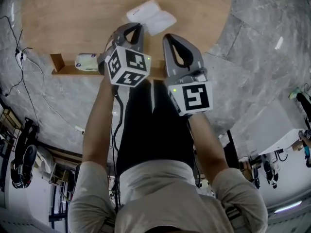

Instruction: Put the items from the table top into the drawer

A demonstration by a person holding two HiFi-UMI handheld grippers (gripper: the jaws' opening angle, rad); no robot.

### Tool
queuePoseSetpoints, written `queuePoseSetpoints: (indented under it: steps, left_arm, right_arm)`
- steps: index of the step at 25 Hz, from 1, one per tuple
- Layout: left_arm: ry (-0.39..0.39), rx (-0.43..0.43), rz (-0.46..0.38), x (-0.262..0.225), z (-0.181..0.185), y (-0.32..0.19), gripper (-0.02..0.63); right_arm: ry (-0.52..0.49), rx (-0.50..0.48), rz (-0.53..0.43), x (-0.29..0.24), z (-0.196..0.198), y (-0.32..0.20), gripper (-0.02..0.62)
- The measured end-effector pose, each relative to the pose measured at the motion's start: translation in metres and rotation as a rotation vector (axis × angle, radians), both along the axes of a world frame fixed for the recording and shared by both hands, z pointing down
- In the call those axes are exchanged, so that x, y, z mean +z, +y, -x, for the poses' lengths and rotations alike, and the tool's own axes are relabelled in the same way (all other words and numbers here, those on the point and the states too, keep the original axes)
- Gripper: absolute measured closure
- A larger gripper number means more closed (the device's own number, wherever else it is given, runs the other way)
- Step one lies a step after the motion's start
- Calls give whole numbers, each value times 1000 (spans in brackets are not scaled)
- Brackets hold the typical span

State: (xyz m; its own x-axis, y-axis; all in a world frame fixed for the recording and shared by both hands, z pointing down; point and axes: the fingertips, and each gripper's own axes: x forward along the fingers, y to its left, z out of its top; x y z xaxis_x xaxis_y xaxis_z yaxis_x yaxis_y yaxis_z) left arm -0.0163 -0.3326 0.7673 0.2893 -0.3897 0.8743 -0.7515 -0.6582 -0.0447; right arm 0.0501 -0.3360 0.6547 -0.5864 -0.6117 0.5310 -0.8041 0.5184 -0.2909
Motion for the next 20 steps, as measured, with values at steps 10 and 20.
queuePoseSetpoints:
  steps: [10,20]
  left_arm:
    - [17,47,-23,-15,27,117,578]
    - [35,208,22,-4,4,223,578]
  right_arm:
    - [34,26,-25,-2,29,108,589]
    - [66,137,16,5,7,198,589]
